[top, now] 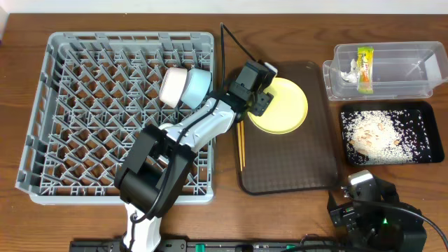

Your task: Sort waste into correct bins and load items into the dishwasher

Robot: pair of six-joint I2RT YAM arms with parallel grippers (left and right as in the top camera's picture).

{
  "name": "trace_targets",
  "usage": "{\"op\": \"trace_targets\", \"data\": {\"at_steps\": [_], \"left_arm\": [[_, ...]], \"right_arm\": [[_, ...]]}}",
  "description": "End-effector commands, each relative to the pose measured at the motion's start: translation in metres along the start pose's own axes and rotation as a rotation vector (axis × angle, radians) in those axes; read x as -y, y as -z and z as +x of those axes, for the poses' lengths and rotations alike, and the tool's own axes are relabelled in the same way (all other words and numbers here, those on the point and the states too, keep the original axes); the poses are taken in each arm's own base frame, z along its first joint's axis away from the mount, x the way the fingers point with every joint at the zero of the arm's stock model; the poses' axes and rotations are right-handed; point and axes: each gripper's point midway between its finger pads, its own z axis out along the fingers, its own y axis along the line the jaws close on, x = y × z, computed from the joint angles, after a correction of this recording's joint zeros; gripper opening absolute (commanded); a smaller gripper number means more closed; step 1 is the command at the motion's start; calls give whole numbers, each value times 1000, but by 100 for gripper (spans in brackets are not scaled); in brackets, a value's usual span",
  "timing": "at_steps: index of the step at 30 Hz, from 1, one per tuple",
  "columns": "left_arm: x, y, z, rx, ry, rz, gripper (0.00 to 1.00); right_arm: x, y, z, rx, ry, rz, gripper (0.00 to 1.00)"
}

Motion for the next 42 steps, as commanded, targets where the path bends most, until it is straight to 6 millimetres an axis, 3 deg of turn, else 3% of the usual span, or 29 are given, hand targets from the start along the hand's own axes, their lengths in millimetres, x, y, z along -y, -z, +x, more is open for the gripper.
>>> {"op": "trace_targets", "data": {"at_steps": [1, 8, 12, 19, 23, 42], "left_arm": [[-1, -11, 13, -28, -8, -2, 71], [-6, -27, 27, -57, 2, -4, 71], [-2, -27, 25, -48, 9, 39, 70], [-19, -33, 33, -66, 59, 33, 70], [-12, -35, 38, -75, 81, 117, 70], [0, -47, 56, -122, 89, 180, 65]], "right_arm": [[-1, 0, 1, -2, 3, -3, 99], [-1, 0, 1, -2, 3, -3, 99], [-1, 0, 1, -2, 3, -3, 99], [-1, 0, 1, -2, 3, -4, 99], [-1, 0, 1, -2, 3, -3, 99], [-1, 0, 1, -2, 3, -4, 99]]}}
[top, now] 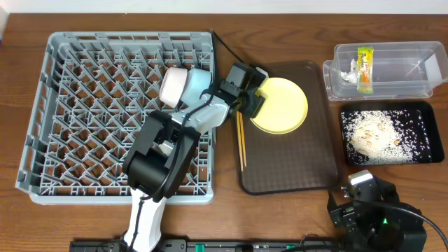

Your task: Sort waste into correct bins and load items into the dishwasher

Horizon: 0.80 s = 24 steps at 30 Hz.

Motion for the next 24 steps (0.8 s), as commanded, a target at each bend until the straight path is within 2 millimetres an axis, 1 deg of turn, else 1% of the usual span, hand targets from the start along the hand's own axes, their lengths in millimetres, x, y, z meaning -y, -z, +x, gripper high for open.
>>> {"op": "trace_targets", "data": {"at_steps": [1, 4, 10, 12, 16, 17, 18, 22, 24], "left_arm": [[1, -9, 16, -44, 19, 17, 64], [1, -9, 18, -48, 20, 17, 58], [1, -9, 22, -66, 23, 18, 40], [1, -9, 22, -67, 23, 18, 35], [1, -9, 22, -67, 23, 18, 21], [1, -9, 22, -67, 23, 18, 19], [1, -9, 22, -67, 23, 18, 14], [1, -9, 22, -67, 23, 18, 6], [1, -8, 22, -66, 24, 17, 6]], "right_arm": [[-1, 0, 1, -2, 3, -4, 99], [-1, 0, 1, -2, 3, -3, 99], [-1, 0, 1, -2, 3, -3, 99], [-1, 0, 1, -2, 3, -3, 99], [-1, 0, 1, -2, 3, -3, 99], [-1, 0, 1, -2, 3, -3, 99], [-1, 0, 1, -2, 3, -3, 99], [-1, 0, 1, -2, 3, -3, 100], [-1, 0, 1, -2, 3, -3, 99]]}}
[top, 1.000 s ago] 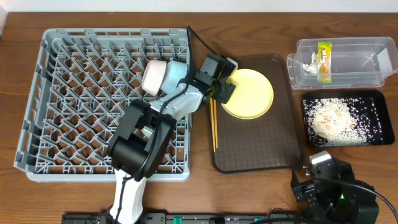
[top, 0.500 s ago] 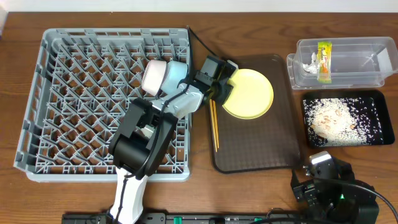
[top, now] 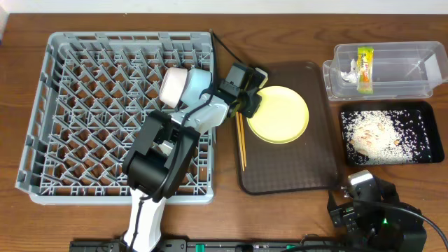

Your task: Sort waste into correct bins and load items into the dishwasher

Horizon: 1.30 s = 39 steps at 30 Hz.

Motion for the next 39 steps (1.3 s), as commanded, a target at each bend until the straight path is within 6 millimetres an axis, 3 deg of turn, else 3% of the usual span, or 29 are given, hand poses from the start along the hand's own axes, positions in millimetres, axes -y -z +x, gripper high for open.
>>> {"op": "trace_targets", "data": {"at_steps": [1, 7, 16, 29, 30, 33, 35, 39], "left_arm": [[-2, -9, 18, -52, 2, -1, 6], [-1, -1, 2, -15, 21, -3, 6], [-1, 39, -47, 109, 0, -39, 6], [-5, 61, -59, 136, -9, -85, 6], [-5, 61, -58, 135, -9, -85, 8], [-5, 60, -52, 111, -6, -84, 34], [-5, 58, -45, 80, -1, -84, 45], [-5, 55, -26, 5, 10, -83, 51]], "right_arm": [[-1, 0, 1, -2, 3, -4, 99], [-1, 0, 1, -2, 3, -4, 99], [-1, 0, 1, -2, 3, -4, 99], [-1, 0, 1, -2, 3, -4, 99], [-1, 0, 1, -2, 3, -4, 99], [-1, 0, 1, -2, 3, -4, 99], [-1, 0, 1, -2, 3, -4, 99], [-1, 0, 1, -2, 3, -4, 99]]}}
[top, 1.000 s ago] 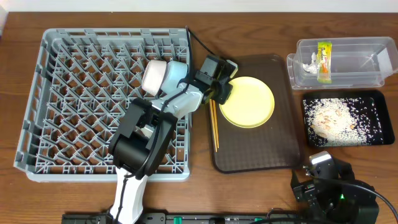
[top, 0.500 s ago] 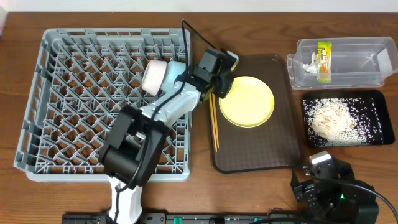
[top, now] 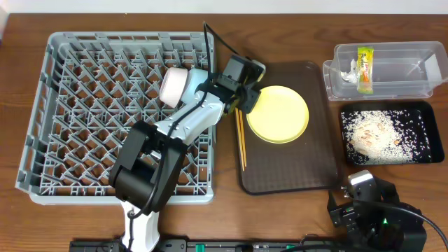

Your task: Sort waste into correct bins and load items into the dishwasher

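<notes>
A yellow plate lies flat on the brown tray. A pair of chopsticks lies along the tray's left side. My left gripper hovers at the plate's upper-left rim, open and holding nothing. A white cup and a light blue cup sit in the grey dish rack, partly hidden by my left arm. My right gripper rests at the table's front right corner; the overhead view does not show its jaws.
A clear bin at the back right holds wrappers. Below it a black bin holds rice and food scraps. The left arm's cable arcs over the rack's right wall.
My left gripper has moved slightly up and to the left, off the plate's rim. The plate lies where it was. My left arm's lower links have swung left.
At first my left gripper was over the plate's left edge, with the plate higher on the tray. It then stood at the rim. By 1.3 s ago the plate lay flat and lower on the tray; now the gripper stands just clear of it.
</notes>
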Robot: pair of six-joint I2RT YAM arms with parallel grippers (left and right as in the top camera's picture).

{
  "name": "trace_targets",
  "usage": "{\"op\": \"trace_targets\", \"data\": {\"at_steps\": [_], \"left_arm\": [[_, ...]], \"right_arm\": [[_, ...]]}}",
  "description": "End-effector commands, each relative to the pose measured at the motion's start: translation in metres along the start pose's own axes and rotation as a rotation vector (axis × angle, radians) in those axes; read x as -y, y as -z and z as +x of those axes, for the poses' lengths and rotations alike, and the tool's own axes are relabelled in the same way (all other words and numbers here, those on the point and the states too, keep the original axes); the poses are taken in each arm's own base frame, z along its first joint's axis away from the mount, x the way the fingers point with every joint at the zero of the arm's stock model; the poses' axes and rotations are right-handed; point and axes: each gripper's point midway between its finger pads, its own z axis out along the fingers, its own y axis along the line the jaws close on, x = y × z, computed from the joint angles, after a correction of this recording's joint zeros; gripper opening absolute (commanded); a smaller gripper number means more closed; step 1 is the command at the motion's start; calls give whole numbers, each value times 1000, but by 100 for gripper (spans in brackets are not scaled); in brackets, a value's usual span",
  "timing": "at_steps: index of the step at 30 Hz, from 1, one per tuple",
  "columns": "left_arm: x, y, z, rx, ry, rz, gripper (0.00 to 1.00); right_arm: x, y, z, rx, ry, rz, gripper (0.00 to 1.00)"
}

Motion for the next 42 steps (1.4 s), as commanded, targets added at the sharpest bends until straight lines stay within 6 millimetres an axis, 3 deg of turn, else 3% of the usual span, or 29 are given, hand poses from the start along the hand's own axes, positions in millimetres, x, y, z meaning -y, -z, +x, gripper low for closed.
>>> {"op": "trace_targets", "data": {"at_steps": [1, 14, 26, 42], "left_arm": [[-2, 9, -5, -6, 4, -10, 52], [3, 11, 33, -158, 73, 1, 51], [43, 9, 50, -226, 37, 61, 51], [39, -13, 74, -297, 71, 21, 47]], "right_arm": [[-1, 0, 1, -2, 3, -3, 99], [-1, 0, 1, -2, 3, -3, 99], [-1, 0, 1, -2, 3, -3, 99], [-1, 0, 1, -2, 3, -3, 99]]}}
